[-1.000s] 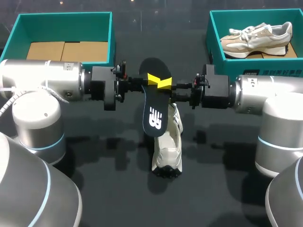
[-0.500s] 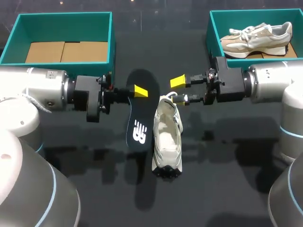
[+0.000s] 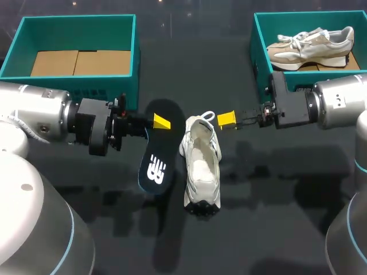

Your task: Take the shoe out of the shoebox, open the shoe tongue, remove and reinsert the insole, then place the shoe into the shoebox

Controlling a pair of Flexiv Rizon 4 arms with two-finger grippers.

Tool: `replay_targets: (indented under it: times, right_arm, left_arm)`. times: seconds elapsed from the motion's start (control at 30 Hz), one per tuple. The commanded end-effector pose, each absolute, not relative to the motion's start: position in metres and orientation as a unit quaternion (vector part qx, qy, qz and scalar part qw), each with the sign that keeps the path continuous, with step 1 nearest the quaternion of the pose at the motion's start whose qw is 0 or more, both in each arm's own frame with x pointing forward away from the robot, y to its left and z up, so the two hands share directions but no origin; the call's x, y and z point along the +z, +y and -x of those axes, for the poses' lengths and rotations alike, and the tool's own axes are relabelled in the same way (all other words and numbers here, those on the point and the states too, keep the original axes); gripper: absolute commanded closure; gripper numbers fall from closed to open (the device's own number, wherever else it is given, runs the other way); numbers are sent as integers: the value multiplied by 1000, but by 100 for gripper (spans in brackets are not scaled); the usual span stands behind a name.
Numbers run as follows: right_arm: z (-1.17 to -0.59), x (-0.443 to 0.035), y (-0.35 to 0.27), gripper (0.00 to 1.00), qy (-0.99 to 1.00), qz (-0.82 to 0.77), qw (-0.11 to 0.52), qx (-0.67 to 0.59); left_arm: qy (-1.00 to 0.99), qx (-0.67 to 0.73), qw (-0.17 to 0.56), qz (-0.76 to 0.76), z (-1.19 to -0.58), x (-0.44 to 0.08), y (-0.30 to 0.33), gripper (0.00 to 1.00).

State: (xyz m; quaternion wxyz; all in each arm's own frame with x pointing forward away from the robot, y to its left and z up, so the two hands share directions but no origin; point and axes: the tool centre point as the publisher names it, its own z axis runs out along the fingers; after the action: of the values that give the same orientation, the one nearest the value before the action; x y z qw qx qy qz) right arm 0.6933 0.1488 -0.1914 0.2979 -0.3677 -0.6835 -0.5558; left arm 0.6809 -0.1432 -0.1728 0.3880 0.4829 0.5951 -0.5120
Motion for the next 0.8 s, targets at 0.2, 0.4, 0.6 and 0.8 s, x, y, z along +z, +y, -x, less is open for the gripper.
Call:
replay_targets:
  times: [0.2, 0.4, 0.6, 0.8]
  right_arm:
    - [-683, -200, 147, 0, -720, 347, 258, -543]
    - [-672, -239, 144, 0, -794, 299, 169, -501]
    - [-666, -273, 145, 0, -856, 241, 46, -455]
    - [-665, -282, 144, 0, -872, 232, 5, -430]
  left_arm:
    - [596, -511, 388, -483, -679, -172, -142, 100]
    - [621, -558, 344, -429, -668, -204, -132, 100]
    - [645, -628, 273, -340, -658, -220, -129, 100]
    - [645, -628, 273, -340, -658, -220, -129, 100]
